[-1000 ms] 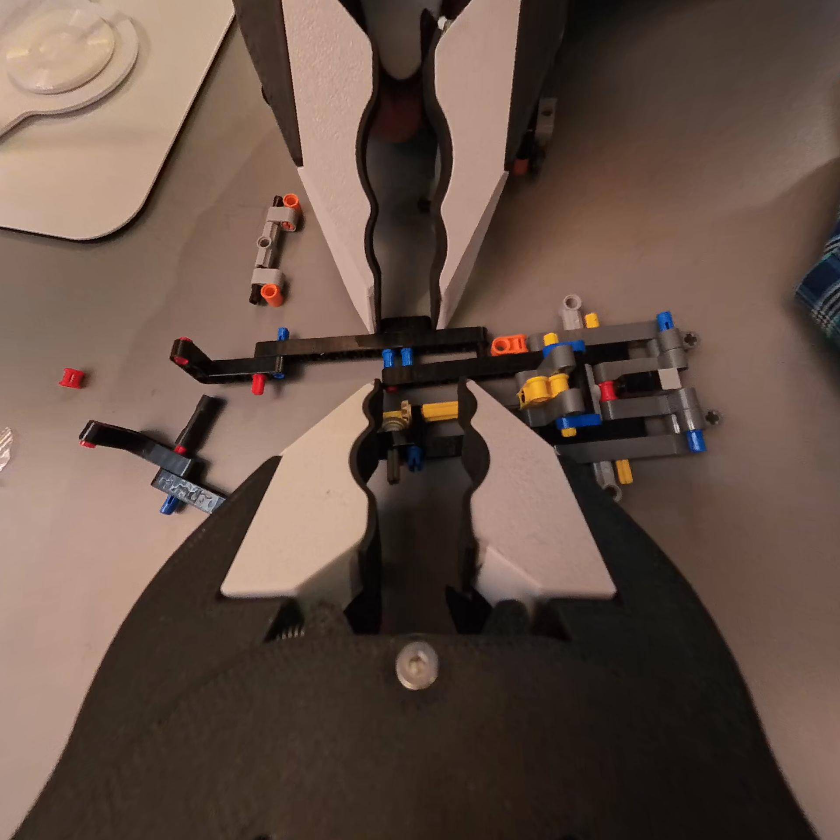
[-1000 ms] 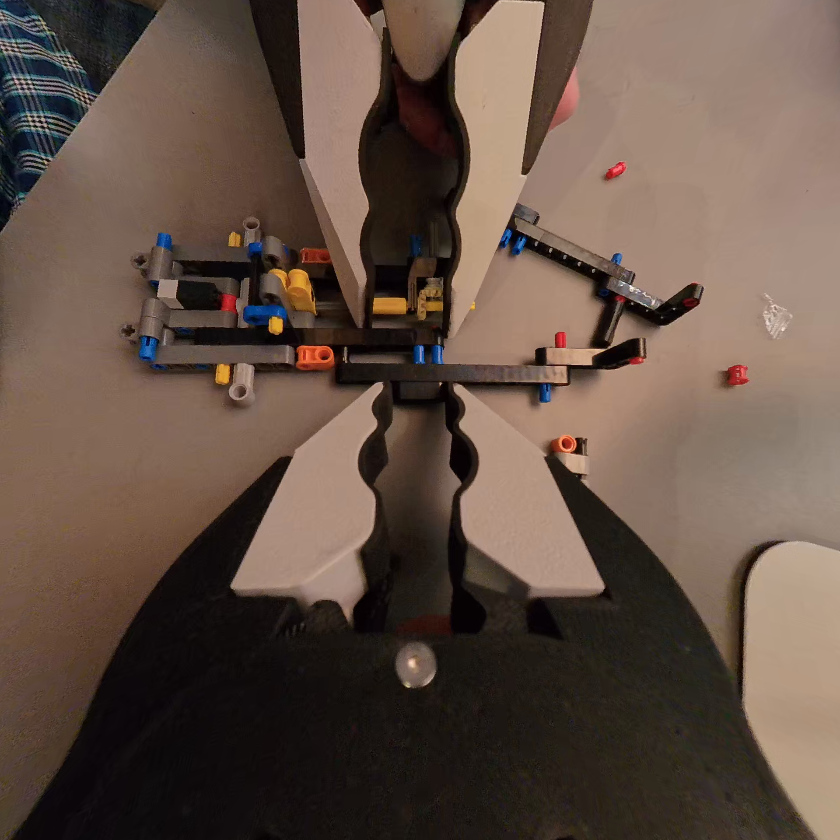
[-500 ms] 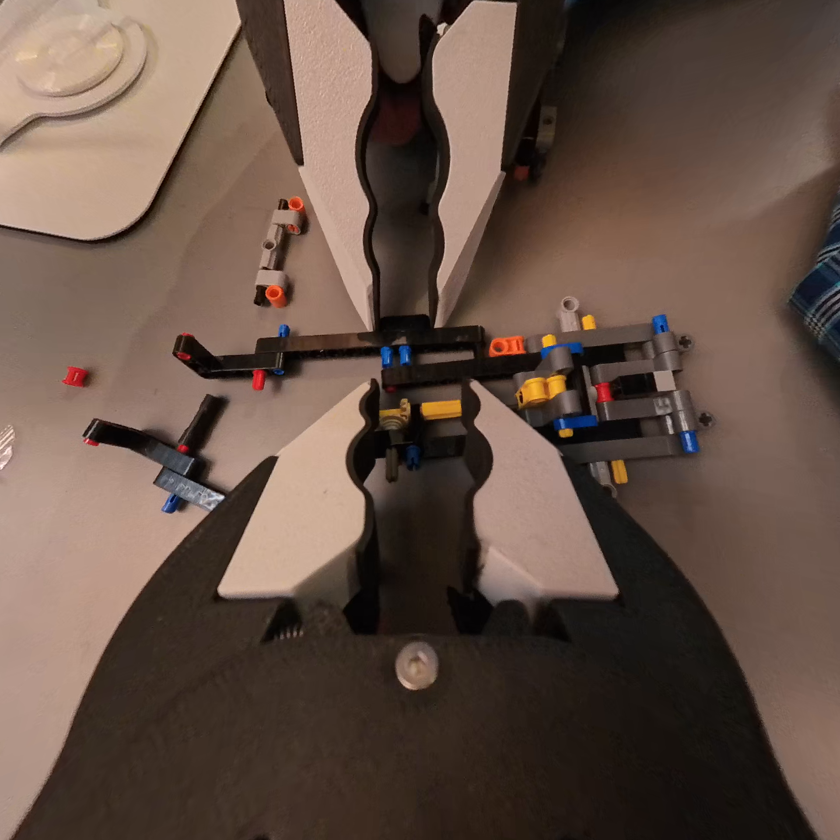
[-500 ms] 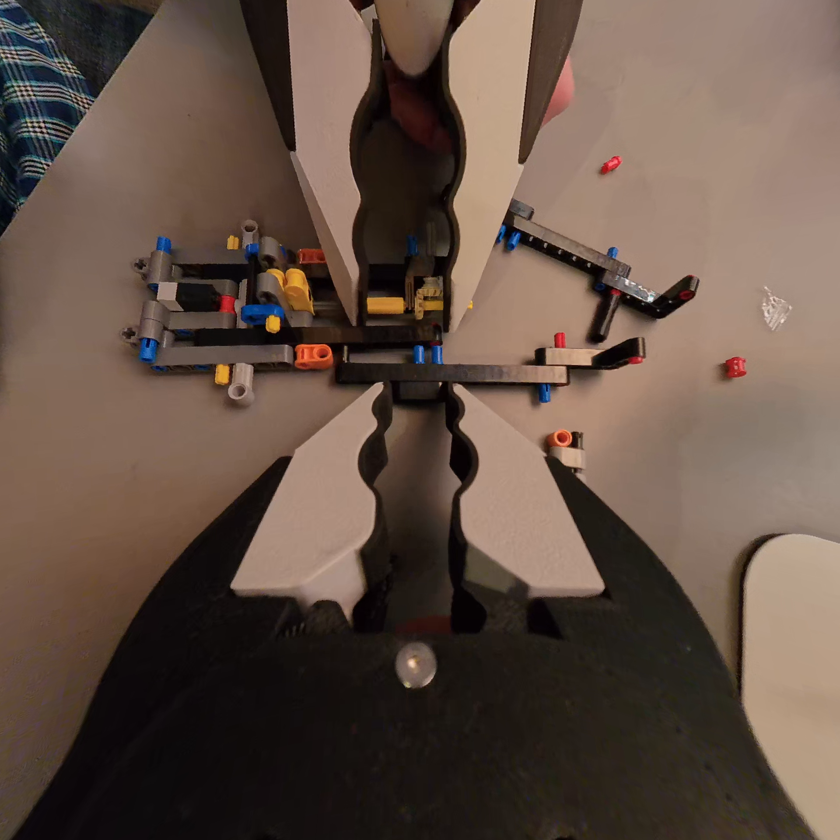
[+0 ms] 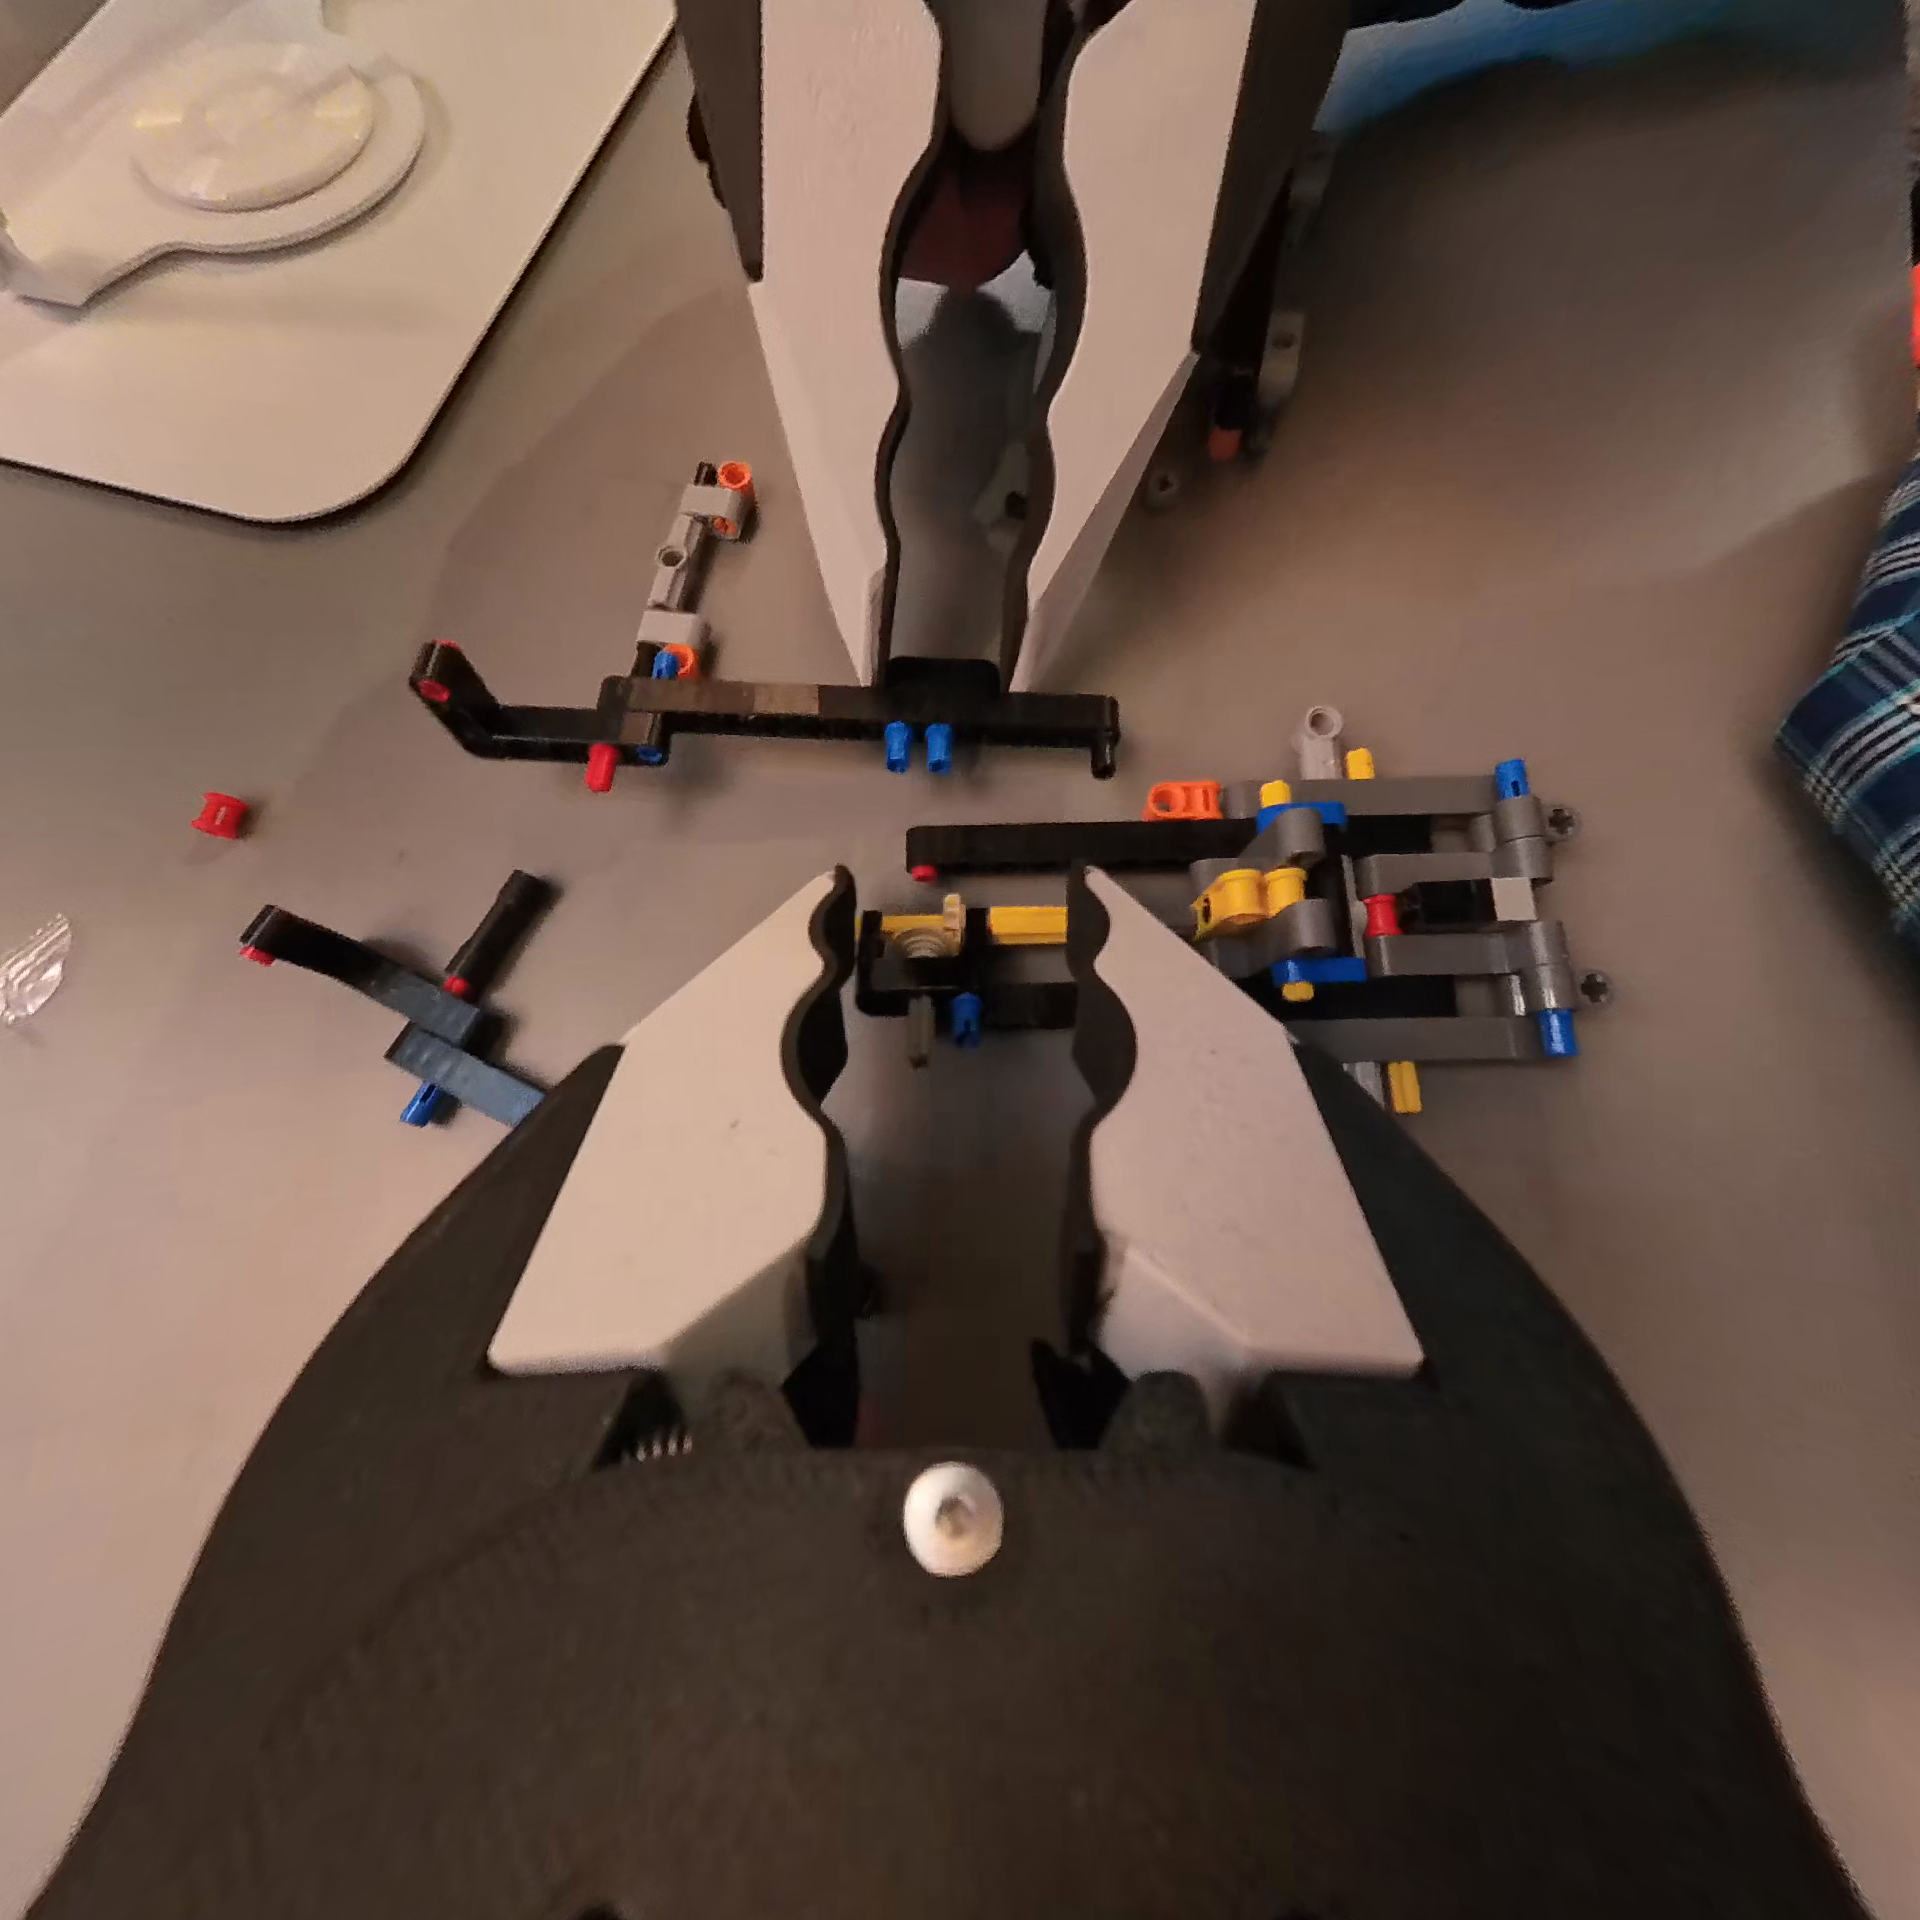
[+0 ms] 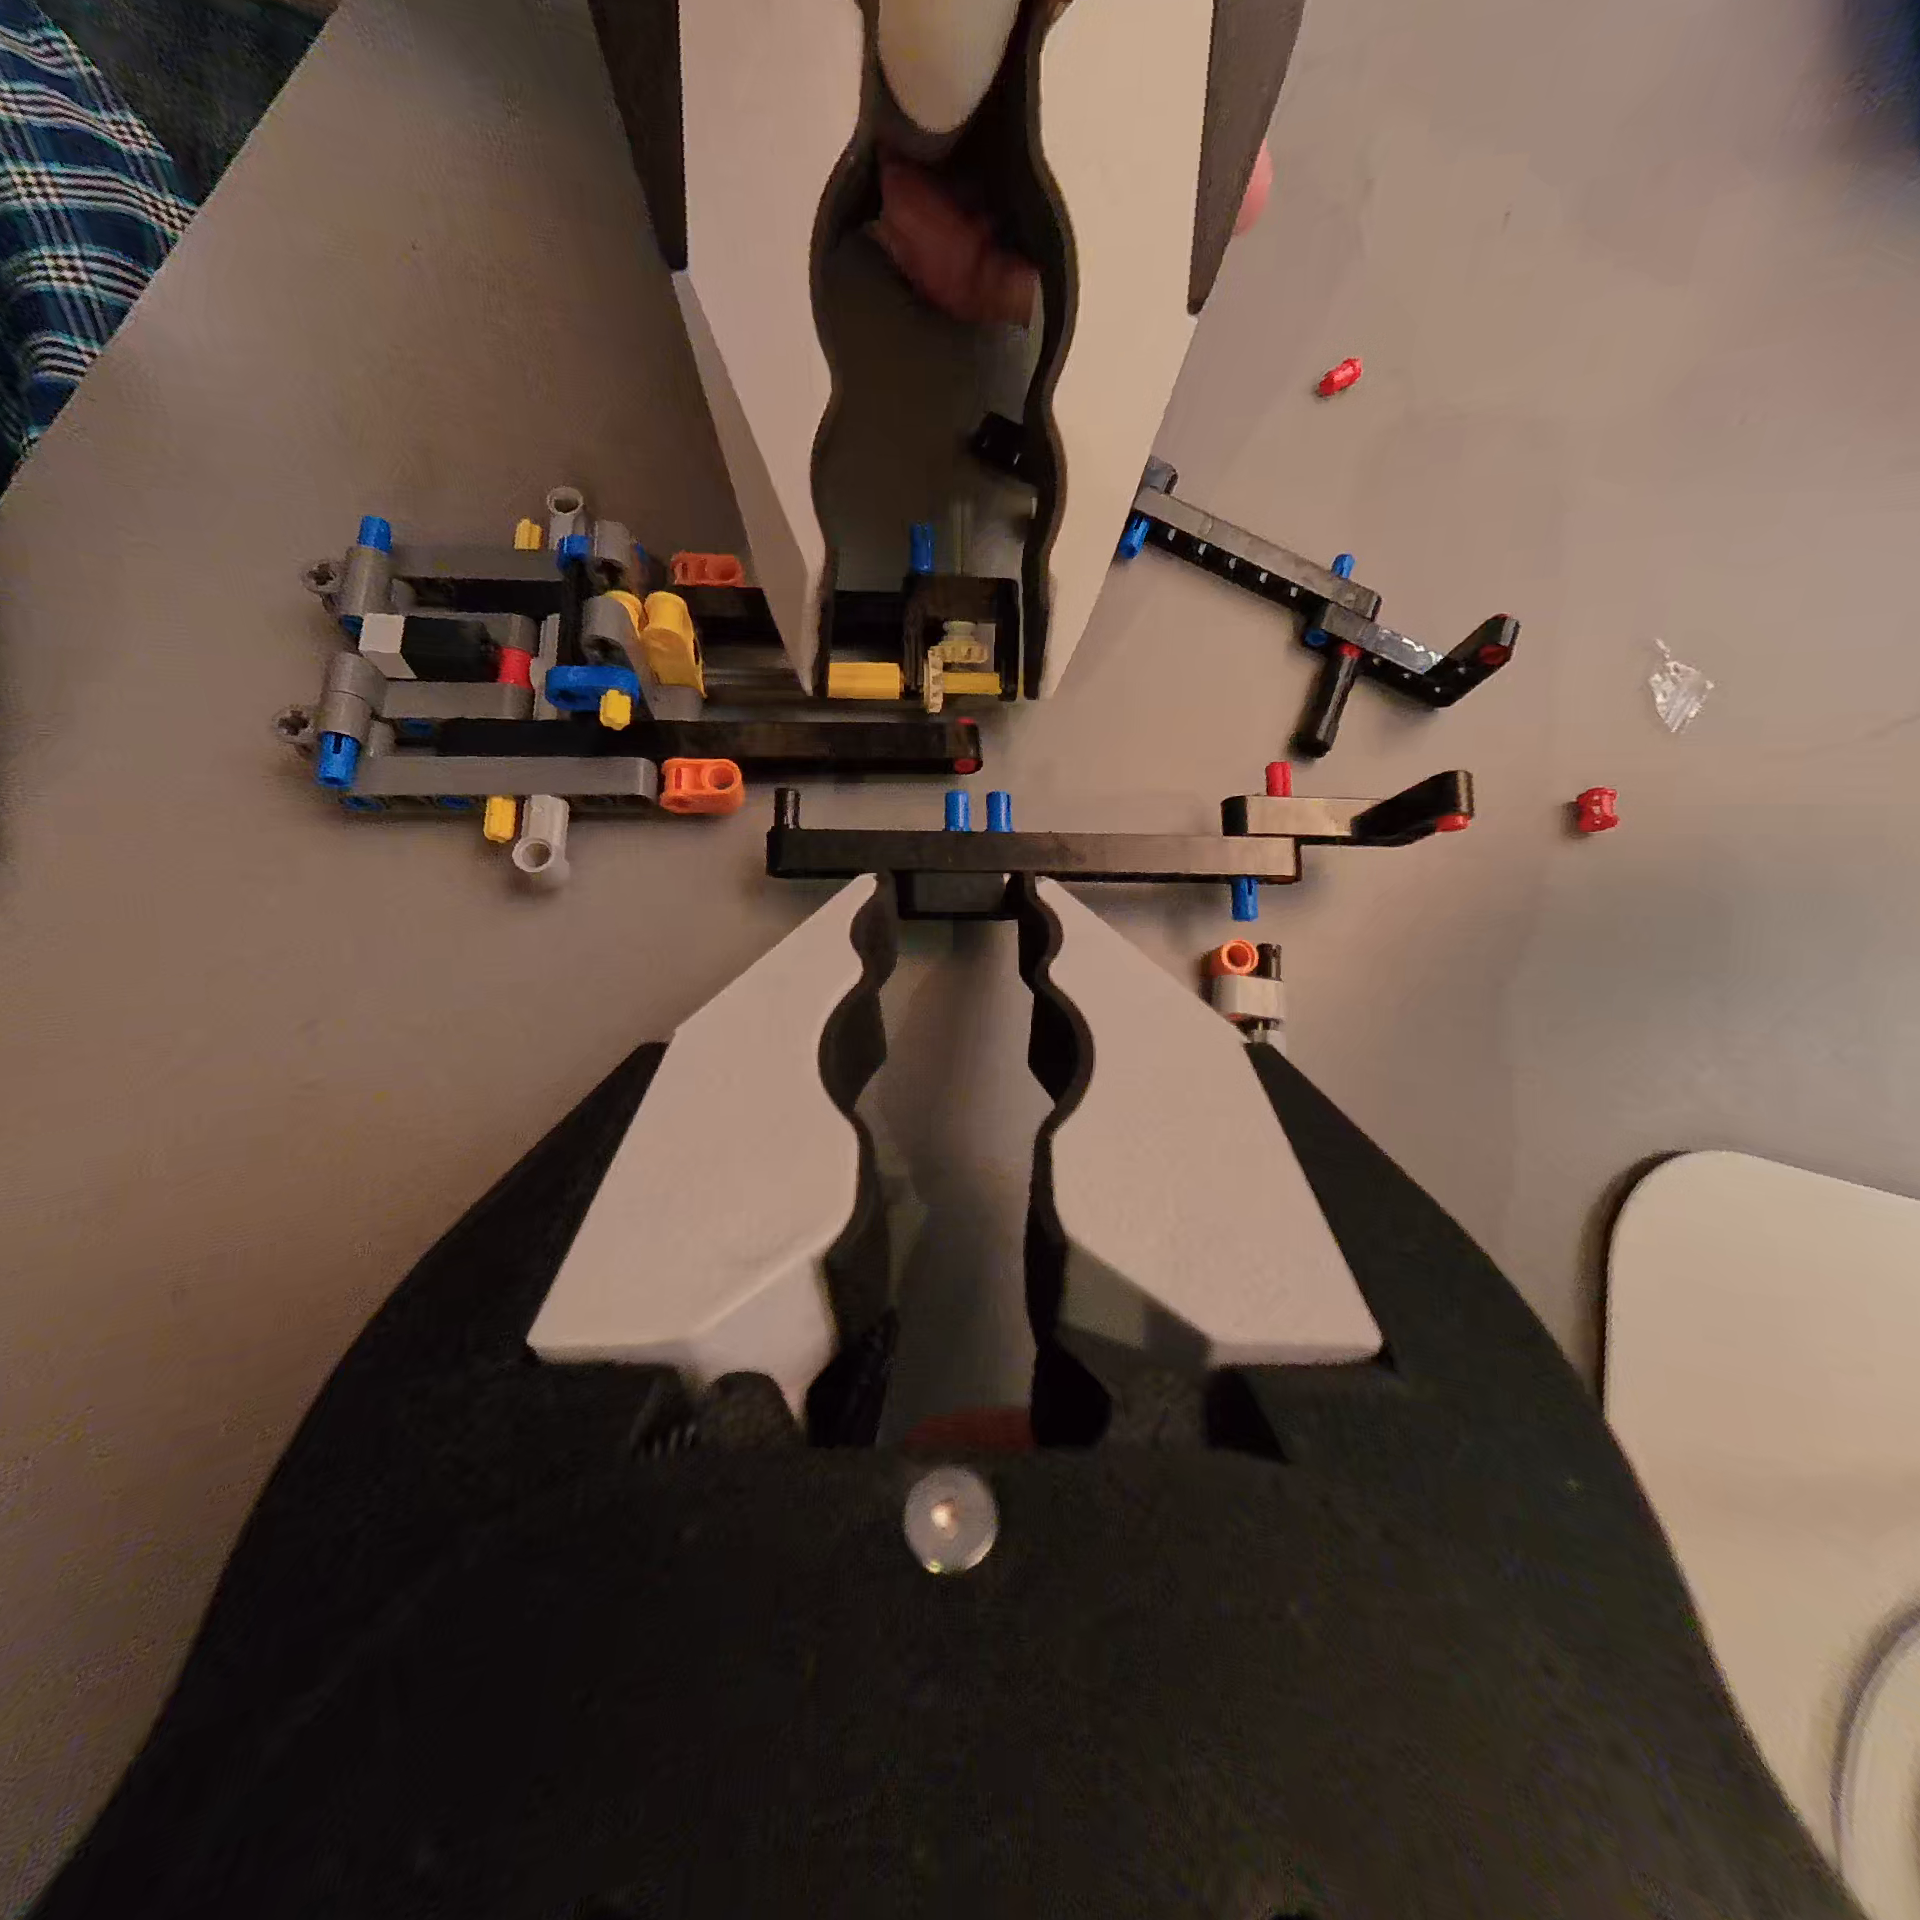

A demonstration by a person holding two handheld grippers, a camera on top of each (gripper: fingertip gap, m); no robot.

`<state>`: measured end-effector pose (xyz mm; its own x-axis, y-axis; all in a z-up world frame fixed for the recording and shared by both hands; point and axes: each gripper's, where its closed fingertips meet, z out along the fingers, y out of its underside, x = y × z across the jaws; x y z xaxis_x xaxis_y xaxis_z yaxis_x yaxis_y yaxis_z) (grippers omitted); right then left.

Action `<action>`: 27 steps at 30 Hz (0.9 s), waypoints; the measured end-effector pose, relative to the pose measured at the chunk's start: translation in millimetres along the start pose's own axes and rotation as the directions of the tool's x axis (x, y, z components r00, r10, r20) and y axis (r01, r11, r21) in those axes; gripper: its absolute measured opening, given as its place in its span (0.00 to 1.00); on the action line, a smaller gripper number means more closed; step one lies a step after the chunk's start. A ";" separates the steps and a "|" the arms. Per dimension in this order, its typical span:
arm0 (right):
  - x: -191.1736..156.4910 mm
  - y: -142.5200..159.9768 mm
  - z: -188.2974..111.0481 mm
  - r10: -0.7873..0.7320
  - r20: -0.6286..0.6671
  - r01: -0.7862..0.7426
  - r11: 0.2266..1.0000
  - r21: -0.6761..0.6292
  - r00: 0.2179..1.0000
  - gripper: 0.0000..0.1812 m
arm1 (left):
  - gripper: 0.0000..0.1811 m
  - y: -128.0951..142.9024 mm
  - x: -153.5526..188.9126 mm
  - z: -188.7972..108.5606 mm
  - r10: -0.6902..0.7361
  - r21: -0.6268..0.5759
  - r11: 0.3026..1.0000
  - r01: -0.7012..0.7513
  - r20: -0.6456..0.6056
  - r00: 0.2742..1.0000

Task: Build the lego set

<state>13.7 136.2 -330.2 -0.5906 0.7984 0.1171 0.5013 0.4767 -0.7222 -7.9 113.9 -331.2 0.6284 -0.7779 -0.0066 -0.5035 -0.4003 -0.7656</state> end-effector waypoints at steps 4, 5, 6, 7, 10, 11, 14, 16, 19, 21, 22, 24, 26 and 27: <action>0.1 -2.2 -3.8 -0.001 -0.014 0.001 1.000 0.010 1.000 0.11 | 0.21 -3.6 -4.0 -6.4 -0.009 0.005 1.000 0.009 0.034 0.999; 0.7 -3.8 -5.4 -0.001 -0.022 0.002 1.000 0.018 1.000 0.11 | 0.21 -6.1 -5.8 -8.7 -0.017 0.011 1.000 0.016 0.046 0.999; 1.3 -5.4 -7.3 -0.001 -0.030 0.002 1.000 0.025 1.000 0.11 | 0.21 -10.2 -7.1 -11.2 -0.032 0.026 0.999 0.031 0.055 0.998; 2.4 -7.5 -9.5 -0.002 -0.042 0.003 0.999 0.034 0.999 0.11 | 0.20 -15.2 -8.5 -13.7 -0.053 0.044 0.998 0.050 0.063 0.997; 3.9 -16.1 -16.9 -0.005 -0.079 0.010 0.998 0.069 0.997 0.11 | 0.20 -29.0 -10.2 -19.5 -0.110 0.090 0.991 0.103 0.078 0.991; 4.1 -18.5 -19.4 -0.007 -0.092 0.014 0.997 0.079 0.996 0.11 | 0.20 -32.5 -10.3 -20.9 -0.128 0.099 0.988 0.120 0.082 0.988; 1.6 -20.5 -26.5 -0.017 -0.112 0.025 0.997 0.079 0.994 0.11 | 0.20 -37.2 -9.3 -24.7 -0.143 0.103 0.986 0.133 0.100 0.985; -0.3 -16.6 -30.0 -0.022 -0.122 0.029 0.998 0.055 0.992 0.11 | 0.21 -34.3 -9.8 -28.0 -0.155 0.085 0.986 0.145 0.125 0.980; -3.3 -9.7 -34.3 -0.031 -0.144 0.035 0.999 0.027 0.989 0.11 | 0.21 -29.7 -5.6 -34.9 -0.194 0.074 0.980 0.185 0.147 0.970; -7.2 -6.4 -35.9 -0.031 -0.149 0.034 0.999 0.020 0.988 0.11 | 0.22 -27.3 -0.1 -41.0 -0.225 0.072 0.974 0.215 0.167 0.960; -9.0 -4.7 -36.5 -0.031 -0.151 0.034 0.999 0.016 0.988 0.11 | 0.23 -26.8 3.8 -44.2 -0.243 0.072 0.970 0.234 0.178 0.953; -10.3 -1.3 -38.6 -0.030 -0.168 0.032 0.999 0.011 0.985 0.11 | 0.25 -22.5 11.5 -49.3 -0.283 0.054 0.959 0.278 0.224 0.933; -11.0 0.7 -41.7 -0.021 -0.179 0.025 0.999 0.021 0.984 0.11 | 0.28 -15.8 23.4 -50.3 -0.328 0.024 0.942 0.334 0.268 0.906; -11.4 1.1 -43.3 -0.016 -0.183 0.022 0.999 0.032 0.983 0.11 | 0.30 -11.9 30.4 -49.4 -0.350 0.010 0.932 0.363 0.288 0.891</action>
<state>48.4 143.6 -302.8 -0.4725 0.8447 0.2515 0.4678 0.4822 -0.7407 -12.1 71.2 -290.5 0.9071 -0.4139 0.0770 -0.2353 -0.6502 -0.7224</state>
